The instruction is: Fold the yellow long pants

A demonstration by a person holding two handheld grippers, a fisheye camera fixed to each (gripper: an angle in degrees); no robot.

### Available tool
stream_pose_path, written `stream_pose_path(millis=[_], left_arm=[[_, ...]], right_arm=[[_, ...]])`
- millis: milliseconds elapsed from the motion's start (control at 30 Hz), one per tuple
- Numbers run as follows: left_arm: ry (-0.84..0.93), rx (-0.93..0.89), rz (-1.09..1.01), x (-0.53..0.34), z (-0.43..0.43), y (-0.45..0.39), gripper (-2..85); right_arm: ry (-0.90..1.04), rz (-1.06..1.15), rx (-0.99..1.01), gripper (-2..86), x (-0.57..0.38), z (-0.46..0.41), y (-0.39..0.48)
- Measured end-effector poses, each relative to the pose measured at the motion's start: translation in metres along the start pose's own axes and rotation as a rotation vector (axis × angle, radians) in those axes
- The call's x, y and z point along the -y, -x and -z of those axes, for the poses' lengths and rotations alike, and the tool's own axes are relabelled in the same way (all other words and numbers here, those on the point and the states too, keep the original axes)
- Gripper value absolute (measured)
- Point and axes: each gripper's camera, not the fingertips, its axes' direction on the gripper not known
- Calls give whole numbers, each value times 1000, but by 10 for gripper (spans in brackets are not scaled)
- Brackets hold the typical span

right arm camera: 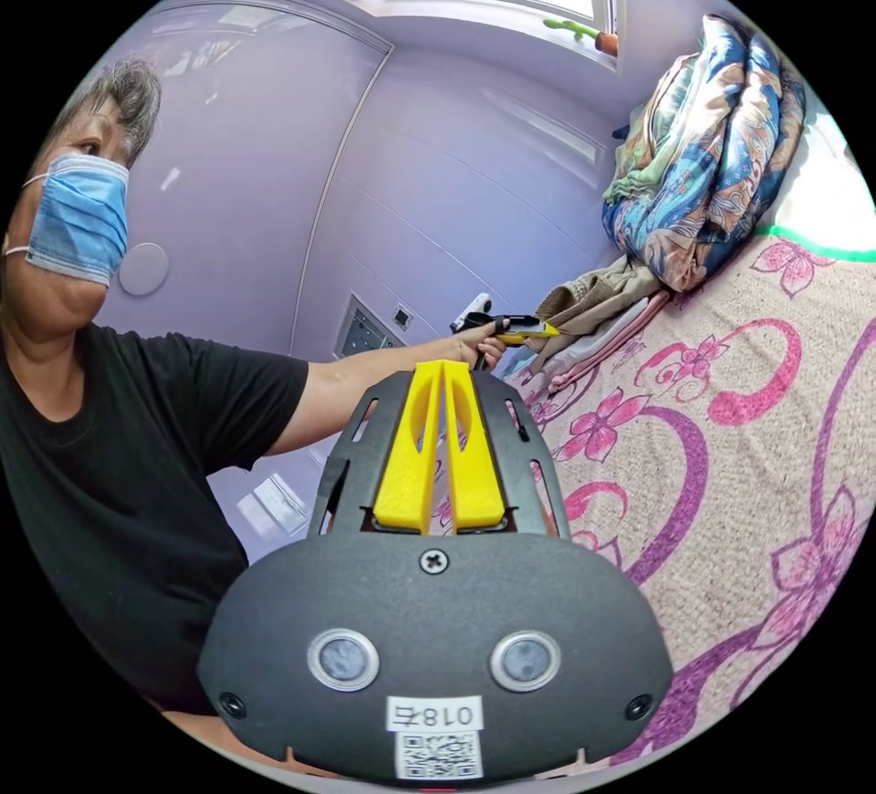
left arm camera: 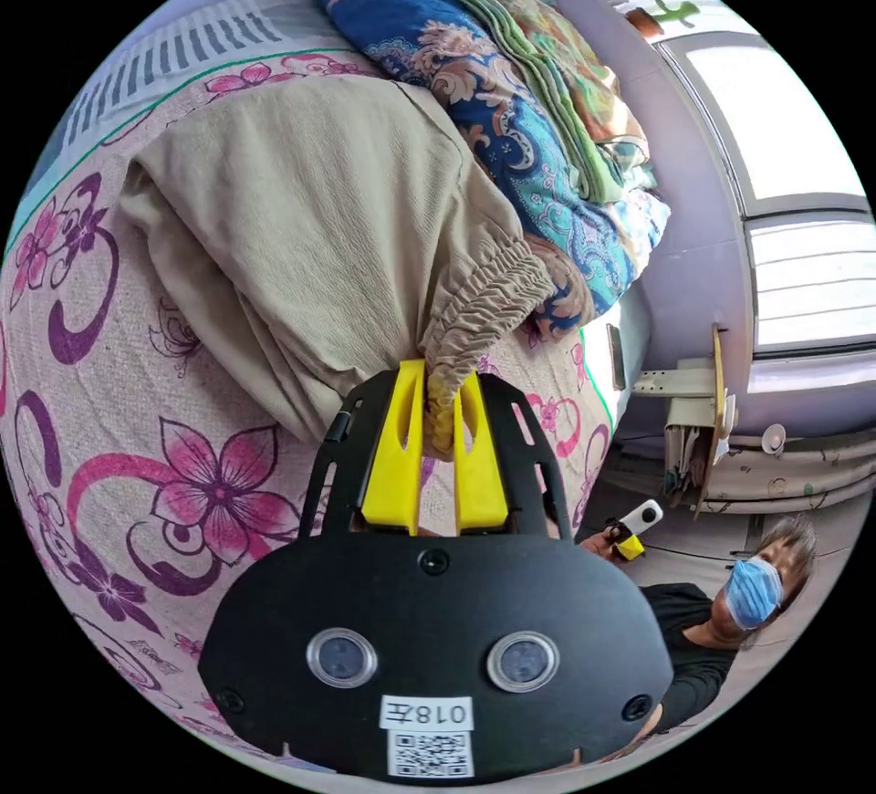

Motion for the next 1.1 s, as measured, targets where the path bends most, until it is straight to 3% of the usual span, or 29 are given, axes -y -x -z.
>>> stream_pose_path(millis=[133, 267, 433, 633, 867, 1000, 1100], left_arm=[[-124, -284, 50, -34, -67, 83, 49], [-326, -377, 43, -81, -127, 127, 44], [-775, -753, -52, -199, -190, 154, 39], [-1224, -992, 50, -386, -220, 170, 30], [-1552, -839, -64, -670, -176, 234, 28], [-1761, -532, -157, -908, -172, 303, 37], [-1721, -383, -85, -1045, -218, 385, 37]], right_arm=[[-14, -16, 6, -3, -2, 1, -7], [-8, -6, -8, -3, -1, 0, -7], [-5, -12, -26, -3, 2, -3, -9], [63, 3, -78, -3, 5, -24, -3], [274, 90, -167, -3, -2, -70, 29], [347, 147, -202, -3, -6, -83, 64], [325, 111, -220, -2, -4, -86, 84]])
